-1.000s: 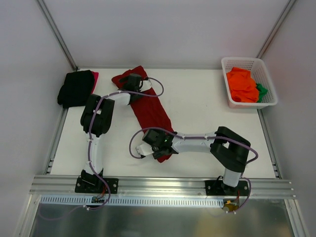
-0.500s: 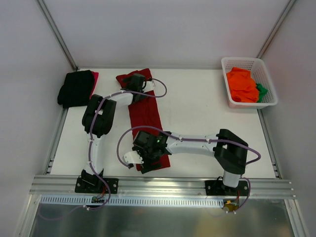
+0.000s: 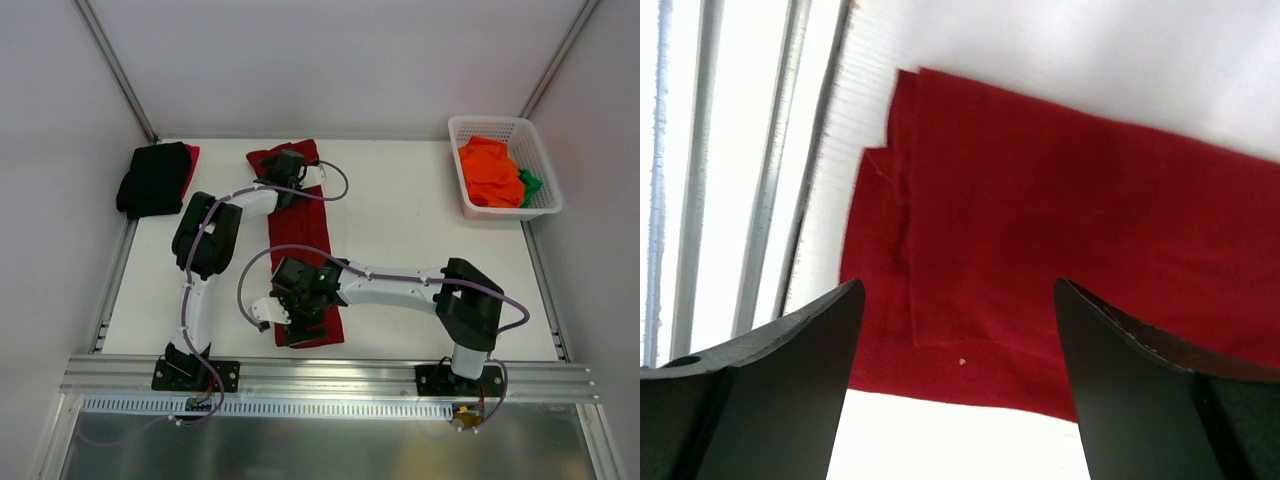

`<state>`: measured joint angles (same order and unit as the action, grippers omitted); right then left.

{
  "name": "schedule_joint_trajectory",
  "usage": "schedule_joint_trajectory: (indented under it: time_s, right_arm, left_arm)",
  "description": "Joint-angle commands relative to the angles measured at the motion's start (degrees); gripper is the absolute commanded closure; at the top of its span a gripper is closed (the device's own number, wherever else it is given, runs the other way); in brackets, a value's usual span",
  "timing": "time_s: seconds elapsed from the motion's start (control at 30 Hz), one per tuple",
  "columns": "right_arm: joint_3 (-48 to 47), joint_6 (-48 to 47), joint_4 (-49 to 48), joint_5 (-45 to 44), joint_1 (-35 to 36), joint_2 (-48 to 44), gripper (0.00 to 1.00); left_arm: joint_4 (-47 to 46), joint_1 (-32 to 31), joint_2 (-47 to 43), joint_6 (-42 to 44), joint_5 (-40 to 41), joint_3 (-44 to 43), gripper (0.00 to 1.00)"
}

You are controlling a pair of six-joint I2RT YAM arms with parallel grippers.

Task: Fold and stack the t-shirts
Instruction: Fold the tshirt

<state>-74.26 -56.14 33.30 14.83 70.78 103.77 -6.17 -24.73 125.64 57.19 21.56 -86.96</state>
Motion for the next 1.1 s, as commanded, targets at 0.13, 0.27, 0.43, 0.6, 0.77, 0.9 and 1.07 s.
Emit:
schedule_joint_trajectory:
  time_s: [0.13,0.27,0.43,0.6,0.77,0.9,1.07]
  right_arm:
    - [0.3,1.5,0.2,1.5,-1.7,-3.3,0.2]
    - [0.7,2.0,0.2,2.0,-2.4,-4.1,0.2]
    - [1.8,2.3,0.1,1.5,-3.4,-5.4,0.2]
    - [2.8,2.9,-0.3,0.9,-4.7,-7.0,0.2]
    - [2.5,3.1,-0.3,0.0,-5.6,-8.1,0.2]
    - [2.1,3.2,-0.2,-1.2,-6.4,-9.5,0.2]
    - [1.8,3.5,0.4,-3.0,-7.9,-11.4,0.2]
  left_arm:
    - [1.8,-3.7,2.9,-1.4,-2.0,-4.4,0.01]
    - [3.3,-5.1,5.3,-2.5,-3.0,-8.1,0.01]
    - [4.5,-6.2,7.7,-3.1,-2.6,-12.0,0.01]
    - [4.5,-5.6,4.2,-6.5,-3.5,-11.1,0.01]
    - [0.8,-2.2,-6.4,-11.8,-7.8,-6.6,0.01]
    - [-2.3,0.4,-19.4,-14.9,-10.2,-2.2,0.01]
    - [-1.0,1.9,-31.0,-17.0,-11.4,-0.1,0.01]
